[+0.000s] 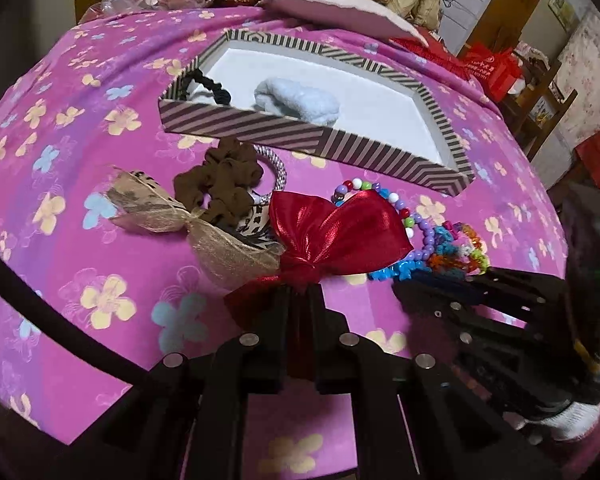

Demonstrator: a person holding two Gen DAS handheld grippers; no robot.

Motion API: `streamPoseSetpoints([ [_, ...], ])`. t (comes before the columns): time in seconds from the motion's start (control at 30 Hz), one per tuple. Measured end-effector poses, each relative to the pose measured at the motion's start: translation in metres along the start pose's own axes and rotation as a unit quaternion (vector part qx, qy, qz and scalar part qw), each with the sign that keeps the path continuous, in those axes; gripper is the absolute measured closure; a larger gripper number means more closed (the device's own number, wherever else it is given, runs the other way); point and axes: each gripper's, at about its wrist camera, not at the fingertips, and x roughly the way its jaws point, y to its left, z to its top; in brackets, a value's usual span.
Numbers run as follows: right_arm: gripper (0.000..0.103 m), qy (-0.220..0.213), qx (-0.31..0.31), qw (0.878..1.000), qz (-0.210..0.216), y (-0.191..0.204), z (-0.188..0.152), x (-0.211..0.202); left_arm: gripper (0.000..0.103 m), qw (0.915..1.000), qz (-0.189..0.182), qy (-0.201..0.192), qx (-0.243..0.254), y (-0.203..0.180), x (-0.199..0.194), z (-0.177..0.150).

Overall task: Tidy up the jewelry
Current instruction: 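Grasp the red satin bow with the left tool while the right tool grasps the blue bead bracelet, then carry the red bow and blue bracelet into the tray and open both tools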

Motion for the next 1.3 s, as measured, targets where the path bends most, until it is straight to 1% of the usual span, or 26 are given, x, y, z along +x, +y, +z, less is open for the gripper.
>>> streamPoseSetpoints([
  [0.07,0.094,-0.009,0.008,1.0,-0.001,-0.004,-0.001,-0.007,0.082,1.0,-0.001,-0.005,-0.002,0.001,-0.007,0.001],
  [0.17,0.094,-0.03,0.026,0.999,0.016,-0.01,-0.001,-0.027,0.082,0.9999,-0.003,-0.013,-0.006,0.001,-0.017,0.003],
  [0.37,0.094,-0.066,0.04,0.996,0.04,-0.016,0.013,-0.063,0.082,0.9992,0.001,-0.039,-0.002,-0.005,-0.038,0.01],
  [0.63,0.094,-0.108,0.037,0.993,0.035,-0.017,0.037,-0.094,0.082,0.9984,0.02,-0.054,-0.002,-0.004,-0.046,0.024],
  [0.97,0.094,-0.115,0.035,0.993,0.017,-0.025,0.064,-0.095,0.082,0.9959,0.059,-0.069,-0.002,0.001,-0.043,0.054],
  [1.3,0.094,-0.109,0.031,0.994,0.0,-0.035,0.095,-0.081,0.082,0.9923,0.099,-0.074,-0.003,0.007,-0.026,0.091],
])
